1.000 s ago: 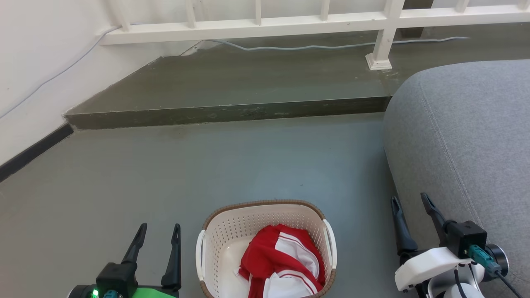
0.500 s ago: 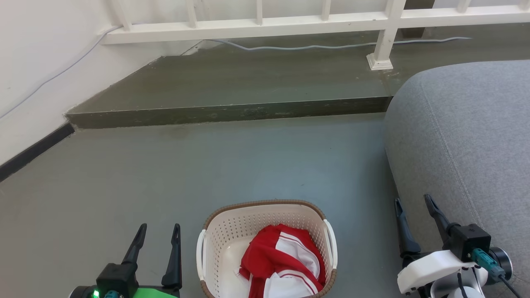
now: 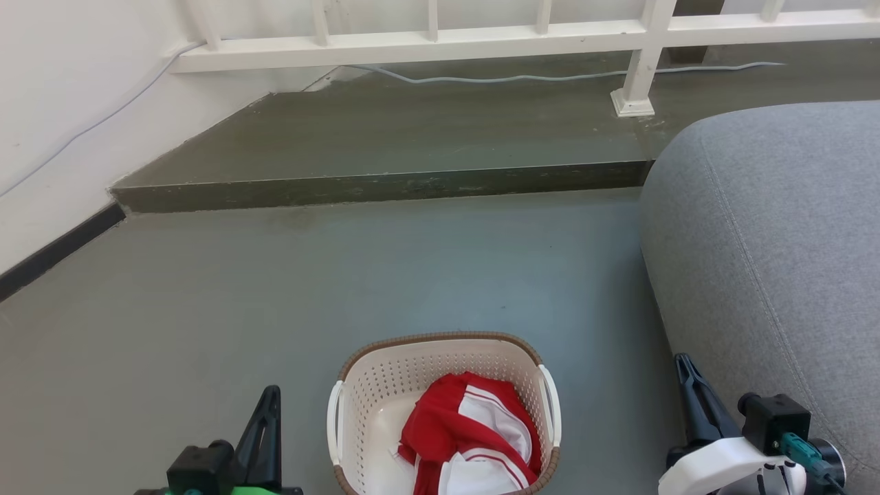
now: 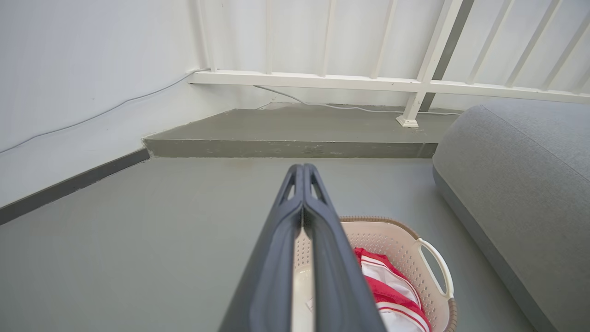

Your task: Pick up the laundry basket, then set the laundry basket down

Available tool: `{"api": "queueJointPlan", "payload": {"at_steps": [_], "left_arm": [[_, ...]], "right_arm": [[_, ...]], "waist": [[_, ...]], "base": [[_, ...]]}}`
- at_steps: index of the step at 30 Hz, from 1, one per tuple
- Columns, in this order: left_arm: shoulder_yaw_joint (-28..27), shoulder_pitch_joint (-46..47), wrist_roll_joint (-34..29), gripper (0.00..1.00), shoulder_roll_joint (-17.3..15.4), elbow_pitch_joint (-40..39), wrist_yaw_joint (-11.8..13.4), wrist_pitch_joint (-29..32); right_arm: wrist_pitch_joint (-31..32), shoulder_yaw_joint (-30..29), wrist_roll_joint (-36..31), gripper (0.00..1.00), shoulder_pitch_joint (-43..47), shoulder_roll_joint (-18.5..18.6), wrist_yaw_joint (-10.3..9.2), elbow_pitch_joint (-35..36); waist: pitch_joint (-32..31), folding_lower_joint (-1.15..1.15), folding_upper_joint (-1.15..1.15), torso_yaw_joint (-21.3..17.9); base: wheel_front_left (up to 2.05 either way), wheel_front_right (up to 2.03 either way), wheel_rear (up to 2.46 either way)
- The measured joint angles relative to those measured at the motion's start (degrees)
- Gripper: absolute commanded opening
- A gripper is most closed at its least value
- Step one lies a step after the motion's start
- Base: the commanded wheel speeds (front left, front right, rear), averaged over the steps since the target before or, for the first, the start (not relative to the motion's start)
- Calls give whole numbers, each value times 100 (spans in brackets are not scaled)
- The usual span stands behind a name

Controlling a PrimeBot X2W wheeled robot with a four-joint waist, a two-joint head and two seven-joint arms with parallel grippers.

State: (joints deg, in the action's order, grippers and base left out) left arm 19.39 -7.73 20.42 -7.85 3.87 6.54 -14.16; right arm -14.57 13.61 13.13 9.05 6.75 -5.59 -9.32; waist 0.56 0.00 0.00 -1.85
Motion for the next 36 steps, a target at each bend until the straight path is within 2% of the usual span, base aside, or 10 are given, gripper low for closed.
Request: {"api": "queueJointPlan", "payload": {"at_steps": [11, 36], "left_arm": [[-84, -109, 813, 0, 99, -81, -108, 58], [-642, 48, 2895, 0, 112, 96, -359, 541]], "right_arm": [[20, -8, 829, 0, 82, -86, 111, 163], [555, -548, 3172, 0, -192, -103, 333, 135]], "waist": [[4, 0, 0, 19], [0, 0, 0, 71]], "base": [[0, 0, 0], [0, 0, 0]]}}
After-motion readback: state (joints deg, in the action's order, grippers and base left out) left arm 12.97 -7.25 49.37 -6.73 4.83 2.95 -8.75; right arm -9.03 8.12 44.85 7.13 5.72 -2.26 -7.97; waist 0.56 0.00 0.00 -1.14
